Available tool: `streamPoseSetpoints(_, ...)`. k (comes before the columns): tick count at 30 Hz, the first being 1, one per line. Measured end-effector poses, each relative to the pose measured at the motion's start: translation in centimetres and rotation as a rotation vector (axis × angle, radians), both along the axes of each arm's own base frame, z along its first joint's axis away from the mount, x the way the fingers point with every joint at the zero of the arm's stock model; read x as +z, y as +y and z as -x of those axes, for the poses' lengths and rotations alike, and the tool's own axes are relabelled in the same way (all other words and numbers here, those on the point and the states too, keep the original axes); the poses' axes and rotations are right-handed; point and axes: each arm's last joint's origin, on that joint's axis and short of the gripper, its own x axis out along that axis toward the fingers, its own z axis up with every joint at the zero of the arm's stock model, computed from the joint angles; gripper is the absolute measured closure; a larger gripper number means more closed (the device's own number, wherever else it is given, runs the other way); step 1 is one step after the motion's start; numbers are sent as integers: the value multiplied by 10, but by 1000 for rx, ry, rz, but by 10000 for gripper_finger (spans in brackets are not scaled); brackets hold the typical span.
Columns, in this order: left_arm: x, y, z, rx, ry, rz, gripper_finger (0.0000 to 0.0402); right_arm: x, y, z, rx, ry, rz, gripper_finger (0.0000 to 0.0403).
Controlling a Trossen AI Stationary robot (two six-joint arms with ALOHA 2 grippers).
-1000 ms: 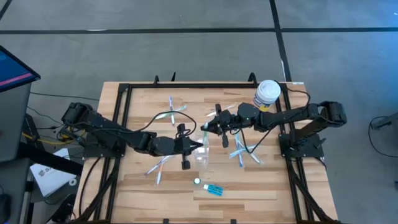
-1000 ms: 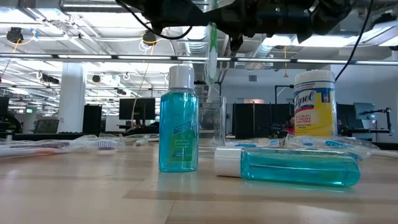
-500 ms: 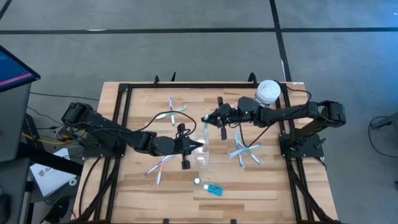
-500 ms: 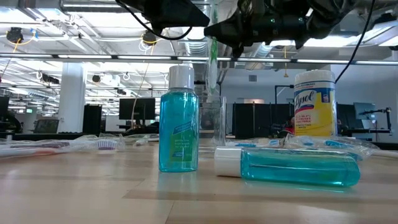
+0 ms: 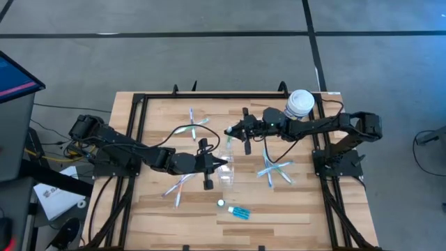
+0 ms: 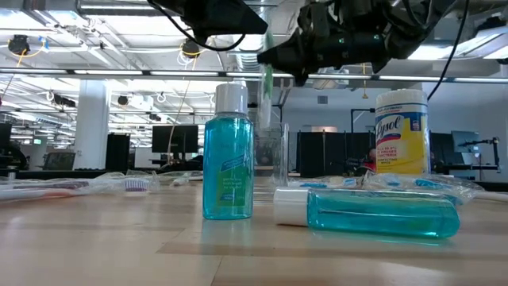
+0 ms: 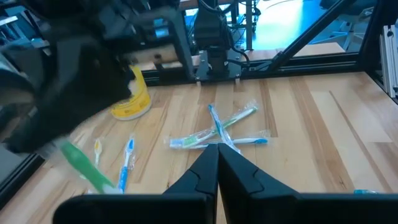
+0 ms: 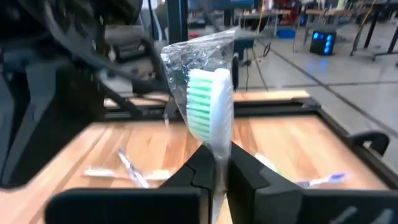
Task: Pick & Place toothbrushing station
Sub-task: Put the top left green toothbrush into the transparent organizer
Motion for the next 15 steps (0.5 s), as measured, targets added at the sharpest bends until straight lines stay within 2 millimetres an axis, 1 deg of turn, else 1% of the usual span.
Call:
streamPoseSetpoints(4, 0, 0, 0, 0, 1, 0, 401, -1, 0, 0, -1, 11, -2, 366)
streamPoseSetpoints(11, 0, 0, 0, 0, 1, 0, 401, -3, 0, 0, -1, 29, -2, 392)
streamPoseSetpoints(15, 0, 0, 0, 0, 1, 0, 401, -5, 0, 1, 0, 47, -2, 392)
